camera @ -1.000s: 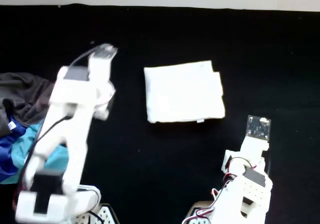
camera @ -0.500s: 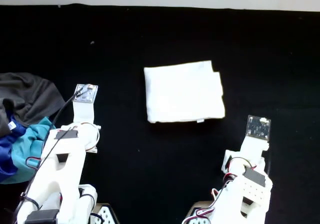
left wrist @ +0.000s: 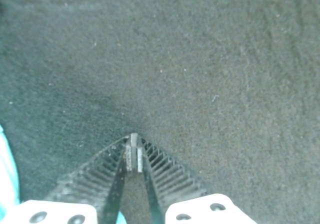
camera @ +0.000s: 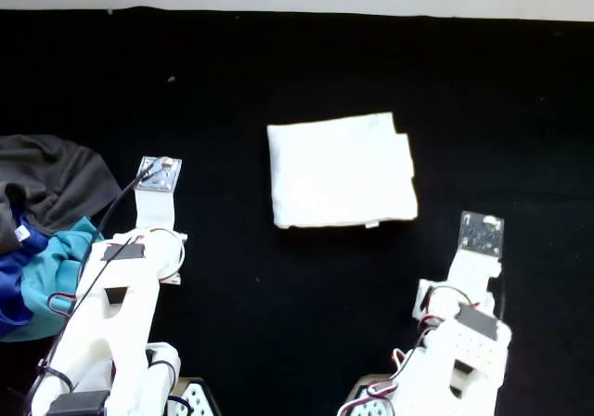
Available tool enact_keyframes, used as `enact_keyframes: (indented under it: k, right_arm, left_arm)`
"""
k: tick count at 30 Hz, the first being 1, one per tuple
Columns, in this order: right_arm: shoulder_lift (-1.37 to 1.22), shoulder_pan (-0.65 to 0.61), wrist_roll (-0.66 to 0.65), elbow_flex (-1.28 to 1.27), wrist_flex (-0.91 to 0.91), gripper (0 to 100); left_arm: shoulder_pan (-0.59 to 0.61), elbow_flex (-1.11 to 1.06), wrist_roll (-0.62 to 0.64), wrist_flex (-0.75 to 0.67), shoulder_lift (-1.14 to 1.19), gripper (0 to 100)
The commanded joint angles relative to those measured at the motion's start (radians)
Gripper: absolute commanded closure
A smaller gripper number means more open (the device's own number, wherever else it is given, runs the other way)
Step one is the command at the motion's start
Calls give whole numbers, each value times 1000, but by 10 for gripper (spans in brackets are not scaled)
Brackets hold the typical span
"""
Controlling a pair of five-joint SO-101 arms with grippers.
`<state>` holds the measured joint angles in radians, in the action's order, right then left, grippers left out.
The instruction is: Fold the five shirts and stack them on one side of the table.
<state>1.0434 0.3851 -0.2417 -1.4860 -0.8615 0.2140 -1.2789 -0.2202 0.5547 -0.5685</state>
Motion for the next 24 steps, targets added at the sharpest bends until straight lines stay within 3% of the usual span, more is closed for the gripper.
enact_keyframes:
  k: [1,5,8,11,14,19,24]
  right_arm:
    - [2,-31,8,223,-213,989]
    - [-4,-96,3,437,-266,979]
    - [-5,-176,5,542,-259,876]
    - [-5,-268,9,578,-200,776]
    - [-41,-369,71,582,-85,779]
    - [-358,-447,169,728,-35,778]
    - [-786,-449,330,1082,-180,696]
  left_arm:
    - [-10,-2,-8,-20,-12,990]
    - [-12,-2,-8,-20,-12,990]
    - [-12,-2,-8,-20,-12,990]
    - [-12,-2,-8,-20,-12,990]
    - [-12,-2,-8,-20,-12,990]
    - [-12,-2,-9,-20,-12,990]
    - [-12,-2,-9,-20,-12,990]
